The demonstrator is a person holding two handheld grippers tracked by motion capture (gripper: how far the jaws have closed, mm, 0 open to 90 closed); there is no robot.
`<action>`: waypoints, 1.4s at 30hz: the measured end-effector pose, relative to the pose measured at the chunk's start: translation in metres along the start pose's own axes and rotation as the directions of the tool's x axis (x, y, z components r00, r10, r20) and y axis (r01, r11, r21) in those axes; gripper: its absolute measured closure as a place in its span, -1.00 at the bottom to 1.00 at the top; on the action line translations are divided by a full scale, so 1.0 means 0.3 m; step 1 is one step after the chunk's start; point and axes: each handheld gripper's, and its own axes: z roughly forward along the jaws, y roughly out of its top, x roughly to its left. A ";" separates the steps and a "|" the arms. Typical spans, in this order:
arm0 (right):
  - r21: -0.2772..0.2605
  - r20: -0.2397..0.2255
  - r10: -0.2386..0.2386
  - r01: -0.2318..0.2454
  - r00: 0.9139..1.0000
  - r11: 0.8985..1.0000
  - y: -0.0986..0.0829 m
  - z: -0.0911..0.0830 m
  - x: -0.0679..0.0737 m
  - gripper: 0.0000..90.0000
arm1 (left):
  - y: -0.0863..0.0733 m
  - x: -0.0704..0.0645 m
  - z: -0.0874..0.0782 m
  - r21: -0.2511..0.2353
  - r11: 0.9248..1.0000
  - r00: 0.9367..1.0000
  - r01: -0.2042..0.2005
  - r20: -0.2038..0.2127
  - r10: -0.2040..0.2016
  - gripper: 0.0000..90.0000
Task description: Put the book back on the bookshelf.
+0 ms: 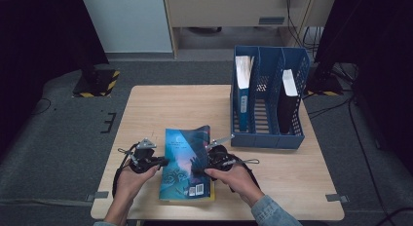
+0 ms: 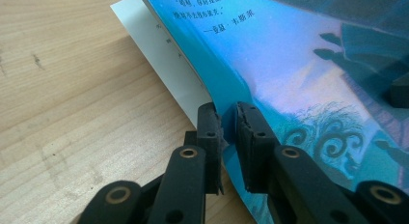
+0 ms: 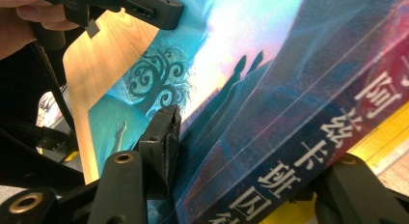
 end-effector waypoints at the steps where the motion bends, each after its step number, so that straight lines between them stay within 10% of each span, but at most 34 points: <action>1: -0.005 0.000 0.001 -0.001 1.000 1.000 0.003 -0.003 0.000 0.10 | 0.004 0.000 -0.009 -0.007 1.000 1.000 0.001 0.000 -0.001 0.80; 42: -0.006 0.045 -0.102 0.103 0.994 0.995 0.154 -0.085 0.050 0.17 | 0.140 -0.003 -0.136 -0.056 0.993 0.994 -0.100 -0.049 0.097 0.84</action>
